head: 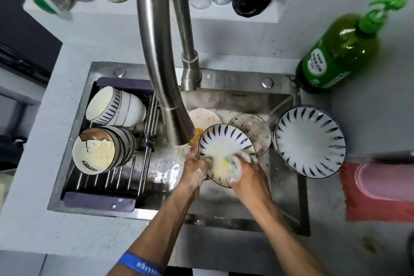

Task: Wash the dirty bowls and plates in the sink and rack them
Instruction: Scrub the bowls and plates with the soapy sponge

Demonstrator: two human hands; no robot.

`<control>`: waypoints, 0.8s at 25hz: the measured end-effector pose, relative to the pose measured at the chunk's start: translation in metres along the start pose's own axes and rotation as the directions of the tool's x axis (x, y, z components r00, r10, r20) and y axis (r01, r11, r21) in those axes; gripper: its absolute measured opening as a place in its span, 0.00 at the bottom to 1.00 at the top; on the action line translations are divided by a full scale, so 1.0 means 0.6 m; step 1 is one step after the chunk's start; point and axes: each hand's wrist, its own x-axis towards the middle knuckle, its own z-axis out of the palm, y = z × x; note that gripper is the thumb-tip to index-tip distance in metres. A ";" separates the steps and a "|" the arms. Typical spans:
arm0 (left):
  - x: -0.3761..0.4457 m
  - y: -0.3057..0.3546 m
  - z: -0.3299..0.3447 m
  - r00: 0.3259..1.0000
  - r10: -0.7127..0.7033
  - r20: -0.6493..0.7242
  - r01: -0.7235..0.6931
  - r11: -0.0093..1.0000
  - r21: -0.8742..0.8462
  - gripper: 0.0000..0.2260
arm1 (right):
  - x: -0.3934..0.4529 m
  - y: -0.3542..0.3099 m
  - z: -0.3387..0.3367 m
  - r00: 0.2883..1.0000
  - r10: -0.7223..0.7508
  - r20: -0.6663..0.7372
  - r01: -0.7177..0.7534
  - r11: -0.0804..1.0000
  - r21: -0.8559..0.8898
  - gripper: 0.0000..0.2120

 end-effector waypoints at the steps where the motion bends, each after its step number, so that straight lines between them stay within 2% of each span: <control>1: 0.001 0.007 -0.005 0.999 0.036 0.038 -0.035 0.999 -0.013 0.18 | -0.010 0.001 0.007 1.000 -0.002 0.020 0.003 0.999 -0.036 0.19; 3: -0.003 0.010 -0.002 0.997 0.049 0.068 -0.040 0.991 -0.131 0.24 | -0.018 -0.005 0.014 0.996 -0.063 0.062 0.057 0.994 0.092 0.19; 4: -0.001 0.008 0.003 0.999 0.028 0.044 -0.018 0.978 -0.209 0.25 | -0.007 -0.004 0.013 0.996 -0.063 0.065 0.052 0.985 0.162 0.20; 5: -0.012 0.012 0.010 1.000 0.007 0.004 -0.006 0.965 -0.262 0.22 | 0.003 0.001 0.010 0.997 -0.038 0.066 0.026 0.983 0.181 0.23; 7: -0.035 0.016 0.021 0.992 -0.065 -0.106 0.036 0.965 -0.259 0.14 | 0.008 0.005 0.005 0.997 -0.010 0.074 0.005 0.998 0.060 0.27; 8: -0.045 0.015 0.026 0.991 -0.082 -0.104 0.053 0.967 -0.251 0.13 | 0.004 0.002 0.005 0.992 -0.034 0.119 0.029 0.999 0.046 0.29; 10: -0.057 0.000 0.038 0.997 -0.061 -0.049 0.045 0.960 -0.277 0.12 | -0.002 -0.003 0.006 0.963 -0.090 0.255 0.056 0.989 0.135 0.33; 12: -0.062 -0.002 0.045 0.993 -0.084 -0.085 0.050 0.939 -0.341 0.13 | 0.008 0.006 0.002 0.970 -0.095 0.225 0.066 0.989 0.133 0.33; 14: -0.064 -0.001 0.040 0.985 -0.104 -0.135 0.049 0.930 -0.364 0.18 | -0.004 0.000 0.003 0.981 -0.035 0.190 0.006 0.988 0.156 0.31; 17: -0.073 -0.003 0.042 0.990 -0.076 -0.122 0.035 0.952 -0.304 0.14 | -0.003 -0.021 -0.008 0.972 -0.067 0.227 -0.003 0.955 0.297 0.27; 20: -0.077 0.006 0.042 0.984 -0.050 -0.169 -0.017 0.928 -0.372 0.13 | 0.001 -0.012 -0.024 0.985 -0.032 0.169 -0.016 0.960 0.278 0.29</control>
